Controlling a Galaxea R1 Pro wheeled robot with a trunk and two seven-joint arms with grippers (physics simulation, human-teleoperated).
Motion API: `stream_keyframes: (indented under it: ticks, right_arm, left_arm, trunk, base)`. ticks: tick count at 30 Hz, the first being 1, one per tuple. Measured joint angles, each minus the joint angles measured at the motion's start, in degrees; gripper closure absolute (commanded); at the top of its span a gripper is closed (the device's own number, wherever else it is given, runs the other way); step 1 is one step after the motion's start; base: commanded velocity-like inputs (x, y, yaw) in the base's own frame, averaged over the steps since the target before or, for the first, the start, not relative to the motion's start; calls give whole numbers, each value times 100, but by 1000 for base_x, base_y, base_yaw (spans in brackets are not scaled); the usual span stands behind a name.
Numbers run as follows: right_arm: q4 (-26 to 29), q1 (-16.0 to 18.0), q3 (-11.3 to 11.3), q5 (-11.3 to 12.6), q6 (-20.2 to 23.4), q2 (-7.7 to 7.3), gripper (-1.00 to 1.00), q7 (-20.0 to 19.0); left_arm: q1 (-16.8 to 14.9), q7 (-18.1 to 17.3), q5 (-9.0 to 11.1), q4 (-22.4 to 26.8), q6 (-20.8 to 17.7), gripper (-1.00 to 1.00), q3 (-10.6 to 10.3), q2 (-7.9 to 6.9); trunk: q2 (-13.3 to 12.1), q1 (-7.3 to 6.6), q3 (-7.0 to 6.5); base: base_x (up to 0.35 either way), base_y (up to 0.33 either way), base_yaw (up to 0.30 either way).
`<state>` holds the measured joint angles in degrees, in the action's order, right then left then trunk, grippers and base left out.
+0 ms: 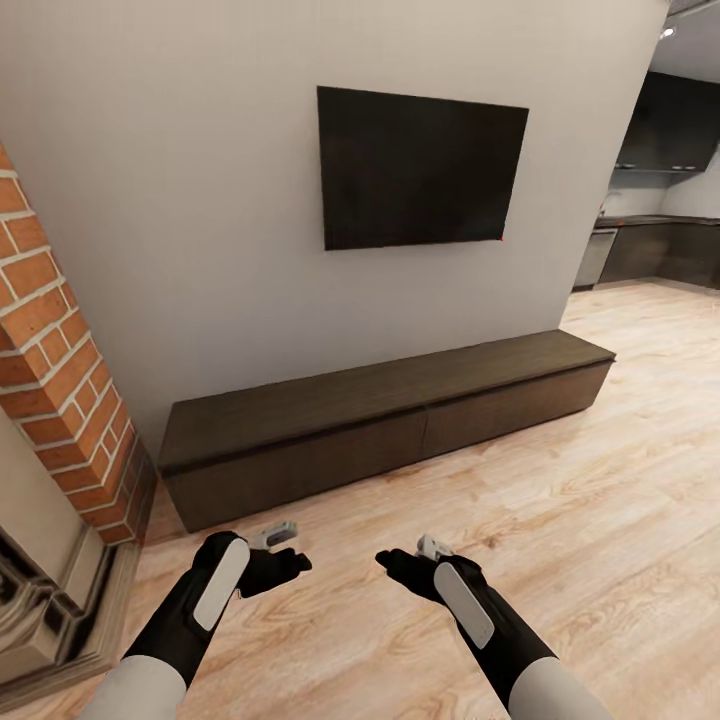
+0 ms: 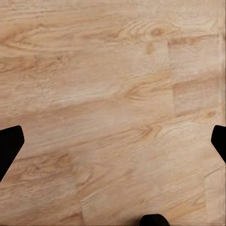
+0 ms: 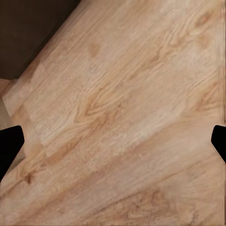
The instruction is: Place each of the two pumpkins and all three candles from the living room inside a cabinet in the living room (use any cabinet), then make sure every cabinet is closed, and position the cauldron so it is next to a table in the living room.
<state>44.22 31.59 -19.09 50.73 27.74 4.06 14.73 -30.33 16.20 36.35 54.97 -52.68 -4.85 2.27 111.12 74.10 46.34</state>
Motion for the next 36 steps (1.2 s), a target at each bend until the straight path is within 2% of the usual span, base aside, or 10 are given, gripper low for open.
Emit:
stream_keyframes:
  ticks: [6,7,8,12,14,18,22,26,30,36]
  right_arm:
    - [-7,0,0,1,0,-5,-100,0]
    - [-11,0,0,0,0,-7,-100,11]
    - [-12,0,0,1,0,-7,-100,17]
    - [-21,0,13,1,0,-14,-100,58]
    - [-29,0,16,1,-1,-16,-100,75]
    - [-47,0,58,0,-23,-18,-100,301]
    - [-48,0,546,-12,-100,-18,-100,782]
    - [-51,0,694,-15,-111,-18,-100,898]
    - [-49,0,708,-6,-113,-18,-100,894]
    - [-53,1,717,4,-80,-17,-100,897]
  left_arm:
    - [-2,-193,193,1,0,-100,6,-23]
    - [-6,-350,287,3,18,-100,11,-32]
    - [-8,-338,271,2,26,-100,14,-41]
    - [-27,-71,227,-57,308,-100,44,-380]
    - [-31,91,240,-67,451,-100,41,-466]
    - [-29,522,231,-73,546,-100,32,-470]
    - [-30,963,238,-74,641,-100,31,-447]
    - [-30,1044,256,-74,727,-100,30,-441]
    - [-27,1050,277,-51,737,-100,19,-440]
    - [-27,1044,292,-22,738,-100,8,-440]
  trunk:
    - [0,0,-25]
    - [0,0,-29]
    - [0,0,-33]
    - [0,0,-49]
    - [0,0,-57]
    - [0,0,-73]
    - [0,0,-90]
    - [0,0,-108]
    - [0,0,-126]
    - [0,0,-134]
  base:
    - [0,0,-253]
    - [0,0,-256]
    - [0,0,-257]
    - [0,0,-257]
    - [0,0,-257]
    - [0,0,-257]
    - [0,0,-257]
    - [0,0,-257]
    - [0,0,-230]
    - [0,0,-49]
